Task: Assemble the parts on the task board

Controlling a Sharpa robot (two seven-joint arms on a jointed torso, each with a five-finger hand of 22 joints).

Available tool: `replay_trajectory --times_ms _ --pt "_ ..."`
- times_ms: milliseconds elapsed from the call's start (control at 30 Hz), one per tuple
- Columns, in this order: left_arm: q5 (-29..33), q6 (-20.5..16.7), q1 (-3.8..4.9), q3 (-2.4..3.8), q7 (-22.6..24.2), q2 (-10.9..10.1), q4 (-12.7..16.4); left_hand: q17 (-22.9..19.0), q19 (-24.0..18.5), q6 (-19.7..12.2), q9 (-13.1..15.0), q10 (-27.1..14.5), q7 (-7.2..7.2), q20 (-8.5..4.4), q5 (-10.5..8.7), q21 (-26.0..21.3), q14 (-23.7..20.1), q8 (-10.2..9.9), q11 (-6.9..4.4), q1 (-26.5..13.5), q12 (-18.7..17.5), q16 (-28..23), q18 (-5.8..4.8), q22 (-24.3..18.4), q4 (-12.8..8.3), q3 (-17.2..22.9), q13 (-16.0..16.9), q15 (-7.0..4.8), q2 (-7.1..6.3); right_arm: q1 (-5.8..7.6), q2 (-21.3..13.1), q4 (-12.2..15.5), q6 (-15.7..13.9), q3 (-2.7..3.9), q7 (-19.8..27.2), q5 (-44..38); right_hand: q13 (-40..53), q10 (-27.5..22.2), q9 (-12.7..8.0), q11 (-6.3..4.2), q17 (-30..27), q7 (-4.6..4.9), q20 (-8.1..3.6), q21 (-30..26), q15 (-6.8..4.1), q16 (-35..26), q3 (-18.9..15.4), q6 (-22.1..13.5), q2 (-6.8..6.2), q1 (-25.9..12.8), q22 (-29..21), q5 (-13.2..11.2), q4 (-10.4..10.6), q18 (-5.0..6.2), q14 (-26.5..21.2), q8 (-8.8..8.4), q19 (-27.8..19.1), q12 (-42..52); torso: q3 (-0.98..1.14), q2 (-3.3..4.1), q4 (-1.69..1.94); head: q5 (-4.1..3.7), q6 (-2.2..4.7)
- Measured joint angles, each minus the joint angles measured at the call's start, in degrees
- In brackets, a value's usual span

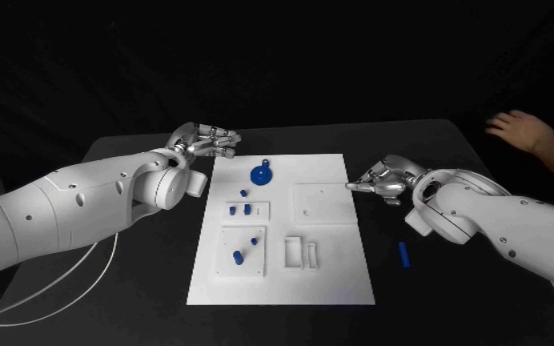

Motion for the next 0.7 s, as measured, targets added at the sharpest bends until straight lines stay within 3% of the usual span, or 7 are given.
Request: replay_trajectory --times_ms 700 --pt "0.48 -0.02 0.00 -0.02 0.16 0.01 -0.07 -0.01 -0.02 0.00 0.00 0.00 0.00 -0.01 0.00 0.00 0.00 0.00 0.00 0.00 0.00 0.00 0.00 -0.13 0.00 0.00 0.00 0.00 0.00 0.04 0.18 -0.59 -0.41 0.03 -0.30 0.50 -0.22 0.00 0.04 0.00 -0.22 0.00 0.00 0.00 0.01 0.00 -0.16 0.00 0.30 -0.29 0.00 0.90 -0.16 0.00 0.00 0.00 0.00 0.00 0.09 0.03 -0.07 -0.42 0.08"
